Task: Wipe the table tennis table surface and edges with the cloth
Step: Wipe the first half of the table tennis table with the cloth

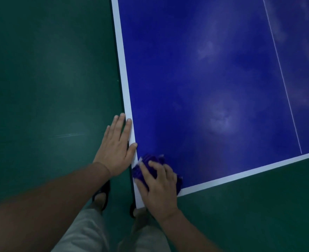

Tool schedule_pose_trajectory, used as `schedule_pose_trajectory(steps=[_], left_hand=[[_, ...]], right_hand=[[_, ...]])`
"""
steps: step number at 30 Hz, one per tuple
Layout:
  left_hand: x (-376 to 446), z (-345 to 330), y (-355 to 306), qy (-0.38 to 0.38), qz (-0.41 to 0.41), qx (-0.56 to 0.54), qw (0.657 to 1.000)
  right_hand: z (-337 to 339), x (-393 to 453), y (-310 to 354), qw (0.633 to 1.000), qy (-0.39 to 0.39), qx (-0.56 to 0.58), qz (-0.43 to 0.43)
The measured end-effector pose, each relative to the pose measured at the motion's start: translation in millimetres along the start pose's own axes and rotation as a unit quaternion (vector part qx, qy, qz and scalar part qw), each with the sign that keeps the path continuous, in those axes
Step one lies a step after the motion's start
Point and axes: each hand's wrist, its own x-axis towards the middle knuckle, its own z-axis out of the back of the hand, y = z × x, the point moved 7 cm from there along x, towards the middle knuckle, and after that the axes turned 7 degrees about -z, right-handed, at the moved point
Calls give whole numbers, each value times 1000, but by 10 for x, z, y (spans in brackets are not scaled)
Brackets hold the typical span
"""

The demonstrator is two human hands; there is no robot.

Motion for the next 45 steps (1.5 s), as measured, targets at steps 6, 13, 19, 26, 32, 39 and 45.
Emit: schedule_pose_trajectory(steps=[6, 13, 19, 26, 32, 39, 45], left_hand=[[-170, -108, -125, -29, 25, -38, 999], [-497, -188, -296, -80, 83, -32, 993], [-692, -437, -760, -117, 144, 4, 983], [-694, -587, -959, -162, 209, 59, 963], [-674, -588, -1026, -145, 184, 143, 962], [-656, -584, -1030, -140, 161, 148, 966], [-645, -563, -1044, -153, 142, 121, 970]], right_hand=[[-52, -55, 113, 999, 3, -13, -44], [-36, -185, -216, 995, -4, -9, 102], [235, 466, -1661, 999, 15, 5, -42], [134, 375, -973, 998, -7, 19, 63], [197, 273, -1390, 985, 10, 6, 173], [130, 613, -1329, 1000, 14, 9, -3], [41, 133, -842, 992, 16, 11, 122]])
